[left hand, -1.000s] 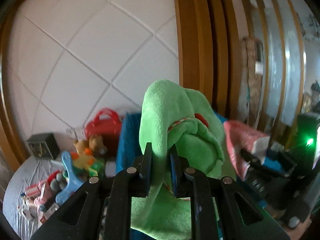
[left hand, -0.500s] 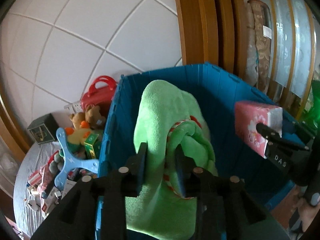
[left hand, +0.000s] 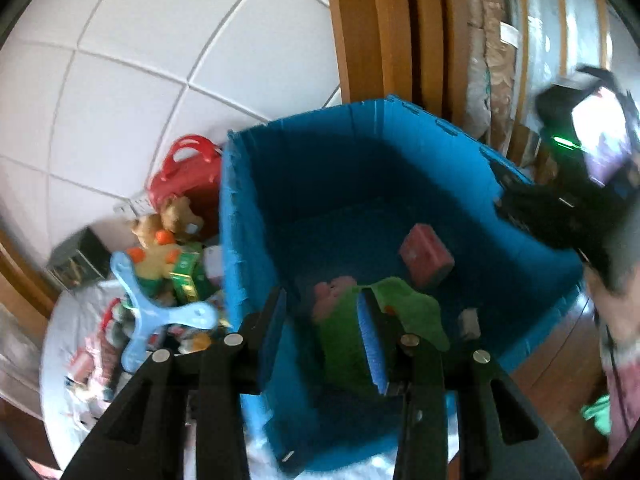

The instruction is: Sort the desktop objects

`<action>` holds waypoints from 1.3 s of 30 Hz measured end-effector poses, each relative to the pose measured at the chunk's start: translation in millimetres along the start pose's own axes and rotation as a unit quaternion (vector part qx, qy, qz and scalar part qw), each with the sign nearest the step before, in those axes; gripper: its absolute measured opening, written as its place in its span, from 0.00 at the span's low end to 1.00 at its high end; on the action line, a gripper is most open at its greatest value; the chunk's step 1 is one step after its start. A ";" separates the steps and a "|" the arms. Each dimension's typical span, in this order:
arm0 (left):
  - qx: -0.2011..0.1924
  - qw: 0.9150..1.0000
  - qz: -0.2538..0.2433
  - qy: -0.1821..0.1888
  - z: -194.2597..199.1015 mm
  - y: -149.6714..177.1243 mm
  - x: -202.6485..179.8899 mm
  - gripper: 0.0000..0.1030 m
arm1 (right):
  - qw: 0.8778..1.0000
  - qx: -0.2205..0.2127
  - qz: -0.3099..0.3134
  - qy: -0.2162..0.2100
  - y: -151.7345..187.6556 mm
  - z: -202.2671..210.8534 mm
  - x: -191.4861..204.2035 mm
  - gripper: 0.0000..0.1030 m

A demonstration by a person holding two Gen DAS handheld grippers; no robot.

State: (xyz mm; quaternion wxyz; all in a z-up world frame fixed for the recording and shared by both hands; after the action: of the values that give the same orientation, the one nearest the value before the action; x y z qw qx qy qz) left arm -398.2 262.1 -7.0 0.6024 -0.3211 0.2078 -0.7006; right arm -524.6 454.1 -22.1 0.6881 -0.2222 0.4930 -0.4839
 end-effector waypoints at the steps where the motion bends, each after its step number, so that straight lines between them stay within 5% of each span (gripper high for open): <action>1: 0.004 1.000 -0.008 -0.001 7.9 4.2 1.4 0.35 | 1.000 -0.003 0.005 0.016 -2.1 -1.0 1.0 0.76; 9: 0.036 0.999 0.017 -0.013 56.3 58.7 49.1 0.35 | 0.995 0.060 0.002 0.080 15.7 5.2 28.4 0.74; 14: 0.053 0.997 0.017 -0.048 83.3 108.7 83.2 0.36 | 0.995 0.036 -0.038 0.088 22.8 64.0 41.9 0.74; 18: 0.059 0.995 0.050 -0.066 96.7 146.6 113.7 0.36 | 0.993 -0.006 -0.120 -0.001 12.8 133.7 73.0 0.74; 23: 0.056 0.990 0.106 -0.072 115.2 189.5 154.1 0.35 | 0.974 -0.053 -0.179 -0.128 -7.0 215.4 125.3 0.77; 32: 0.024 0.976 0.189 -0.105 132.7 263.4 231.9 0.35 | 0.952 -0.065 -0.158 -0.256 -10.4 289.1 231.2 0.86; 39: 0.011 0.965 0.218 -0.144 114.4 286.3 274.7 0.35 | 0.942 -0.086 -0.088 -0.314 0.5 301.7 319.0 0.88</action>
State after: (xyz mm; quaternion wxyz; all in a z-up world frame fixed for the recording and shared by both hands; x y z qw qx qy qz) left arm -133.4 -49.3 -65.4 0.7677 -0.3586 0.1761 -0.5011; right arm -240.3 120.4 -45.1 0.7407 -0.4634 0.2702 -0.4044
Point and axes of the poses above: each gripper's, at about its wrist camera, not at the fingertips, and z roughly against the way its jaws point, x to its left, y to its underside, the point moved 8 cm from there along -z, roughly the way its jaws point, and after that the axes turned 5 degrees about -z, right-handed, at the moved point
